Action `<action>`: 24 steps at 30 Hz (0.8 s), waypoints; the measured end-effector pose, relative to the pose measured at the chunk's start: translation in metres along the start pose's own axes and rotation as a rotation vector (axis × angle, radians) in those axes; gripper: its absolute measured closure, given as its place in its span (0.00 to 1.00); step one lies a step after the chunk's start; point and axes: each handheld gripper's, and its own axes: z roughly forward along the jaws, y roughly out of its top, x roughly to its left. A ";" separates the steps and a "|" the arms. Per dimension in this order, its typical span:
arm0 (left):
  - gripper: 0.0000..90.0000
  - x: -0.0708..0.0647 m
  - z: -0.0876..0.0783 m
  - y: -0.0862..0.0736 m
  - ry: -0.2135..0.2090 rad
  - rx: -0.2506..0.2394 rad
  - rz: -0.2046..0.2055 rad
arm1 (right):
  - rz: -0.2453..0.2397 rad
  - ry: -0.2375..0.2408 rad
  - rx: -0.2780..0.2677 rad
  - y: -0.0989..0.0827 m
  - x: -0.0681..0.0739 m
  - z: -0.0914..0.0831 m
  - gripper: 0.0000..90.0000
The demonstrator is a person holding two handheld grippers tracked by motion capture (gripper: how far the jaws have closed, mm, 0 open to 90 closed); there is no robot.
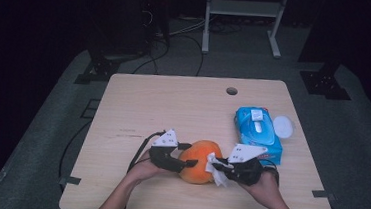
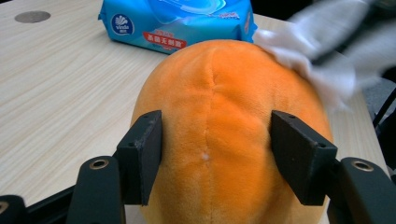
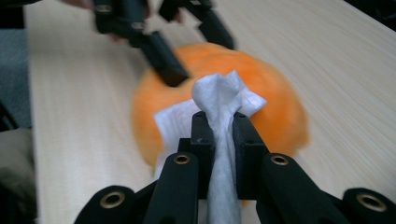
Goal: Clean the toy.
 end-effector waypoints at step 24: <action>0.40 -0.008 0.004 0.001 -0.035 0.009 0.060 | 0.211 0.022 -0.026 -0.020 -0.038 0.008 0.90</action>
